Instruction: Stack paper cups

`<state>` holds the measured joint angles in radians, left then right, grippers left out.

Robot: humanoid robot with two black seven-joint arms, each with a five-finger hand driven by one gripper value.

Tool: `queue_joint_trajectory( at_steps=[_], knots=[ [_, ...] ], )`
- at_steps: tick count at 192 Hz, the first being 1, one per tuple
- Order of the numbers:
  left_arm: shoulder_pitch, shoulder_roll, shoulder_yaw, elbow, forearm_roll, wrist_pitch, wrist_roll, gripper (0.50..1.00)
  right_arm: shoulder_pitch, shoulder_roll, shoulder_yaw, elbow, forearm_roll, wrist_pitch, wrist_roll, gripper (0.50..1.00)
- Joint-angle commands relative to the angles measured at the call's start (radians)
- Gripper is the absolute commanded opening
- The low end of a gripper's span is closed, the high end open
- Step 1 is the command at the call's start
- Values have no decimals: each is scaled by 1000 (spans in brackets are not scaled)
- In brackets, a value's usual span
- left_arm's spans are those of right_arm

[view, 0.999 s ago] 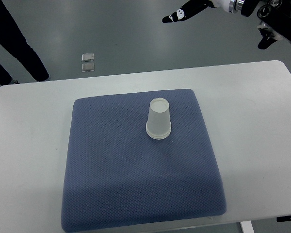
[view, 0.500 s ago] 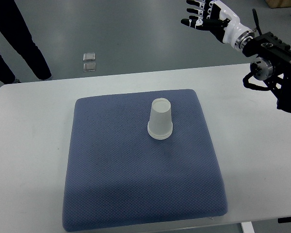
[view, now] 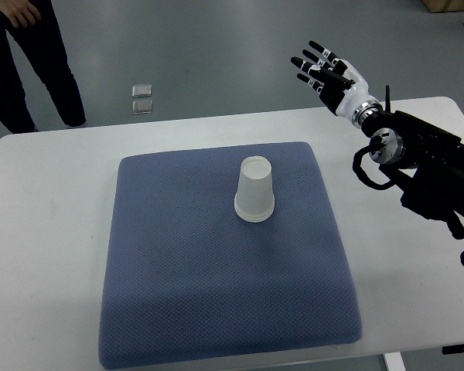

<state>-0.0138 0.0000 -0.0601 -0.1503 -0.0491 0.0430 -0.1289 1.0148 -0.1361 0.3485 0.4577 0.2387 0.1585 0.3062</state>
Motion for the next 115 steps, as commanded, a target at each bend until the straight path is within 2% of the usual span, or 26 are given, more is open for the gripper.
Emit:
queue_joint_trajectory(
  at_steps=[1,28,94,115],
  knots=[
    [0,0,0,0,0,0,0,1000,-21,3,1,-2,4,6,14,913],
    [0,0,0,0,0,0,0,1000,-33,-3,0,-4,-13,13,66,915],
    [0,0,0,0,0,0,0,1000,-45,-16,0,-4,-15,-17,73,915],
    [0,0,-1,0,0,0,0,1000,-45,-14,0,-4,-15,-28,93,915]
  ],
)
